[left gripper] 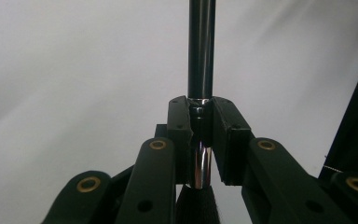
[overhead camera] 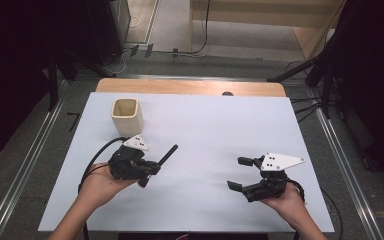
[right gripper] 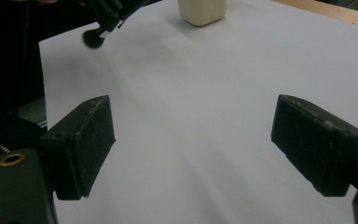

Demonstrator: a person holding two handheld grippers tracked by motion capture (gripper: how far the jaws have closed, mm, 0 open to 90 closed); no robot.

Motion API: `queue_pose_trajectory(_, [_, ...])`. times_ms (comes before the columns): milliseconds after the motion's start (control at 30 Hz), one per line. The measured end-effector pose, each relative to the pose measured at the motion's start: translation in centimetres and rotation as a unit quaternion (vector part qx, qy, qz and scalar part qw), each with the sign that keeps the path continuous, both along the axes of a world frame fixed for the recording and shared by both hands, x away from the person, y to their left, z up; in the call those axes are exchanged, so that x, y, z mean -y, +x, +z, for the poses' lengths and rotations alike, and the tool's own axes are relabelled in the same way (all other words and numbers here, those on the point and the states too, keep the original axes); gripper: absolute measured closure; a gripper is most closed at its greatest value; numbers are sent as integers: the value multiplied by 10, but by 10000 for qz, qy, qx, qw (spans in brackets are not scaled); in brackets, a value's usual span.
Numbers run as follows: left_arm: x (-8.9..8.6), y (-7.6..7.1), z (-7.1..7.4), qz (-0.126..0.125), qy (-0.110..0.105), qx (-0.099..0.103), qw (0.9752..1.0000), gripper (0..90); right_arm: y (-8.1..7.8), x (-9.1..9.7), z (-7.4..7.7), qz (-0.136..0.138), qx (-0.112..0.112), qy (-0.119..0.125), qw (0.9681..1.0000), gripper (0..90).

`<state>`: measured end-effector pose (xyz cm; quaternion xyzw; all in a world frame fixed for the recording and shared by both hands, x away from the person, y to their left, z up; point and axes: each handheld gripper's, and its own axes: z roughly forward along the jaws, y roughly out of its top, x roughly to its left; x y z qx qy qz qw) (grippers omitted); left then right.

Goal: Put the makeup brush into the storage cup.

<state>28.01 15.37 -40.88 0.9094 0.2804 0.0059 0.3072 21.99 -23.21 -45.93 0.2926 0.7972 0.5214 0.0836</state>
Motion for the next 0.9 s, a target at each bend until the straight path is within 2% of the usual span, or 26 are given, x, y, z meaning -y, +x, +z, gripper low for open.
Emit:
queue_pose_trajectory(100, [5, 0, 0, -133, 5, -24, 9999, 792, 2, 0, 2, 68, 18, 2, 10000, 141])
queue_pose_trajectory(200, [10, -1, 2, -239, -13, -148, 9996, 792, 4, 2, 6, 91, 13, 21, 10000, 141])
queue_pose_trajectory(300, [16, -3, 4, -418, 74, -159, 9990, 792, 8, 2, 9, 156, 54, 41, 9999, 141])
queue_pose_trajectory(500, [24, 1, 4, -624, 230, -195, 9976, 792, 15, -3, 16, 410, 102, -141, 9990, 142])
queue_pose_trajectory(600, [25, 6, 4, -769, 170, -377, 9962, 792, 17, -7, 17, 555, 59, -213, 9982, 142])
queue_pose_trajectory(700, [26, 8, 4, -850, 155, -421, 9954, 792, 19, -11, 18, 711, 12, -345, 9969, 142])
queue_pose_trajectory(900, [37, 6, 2, -1036, 368, -464, 9929, 792, 23, -20, 17, 922, -92, -563, 9941, 142])
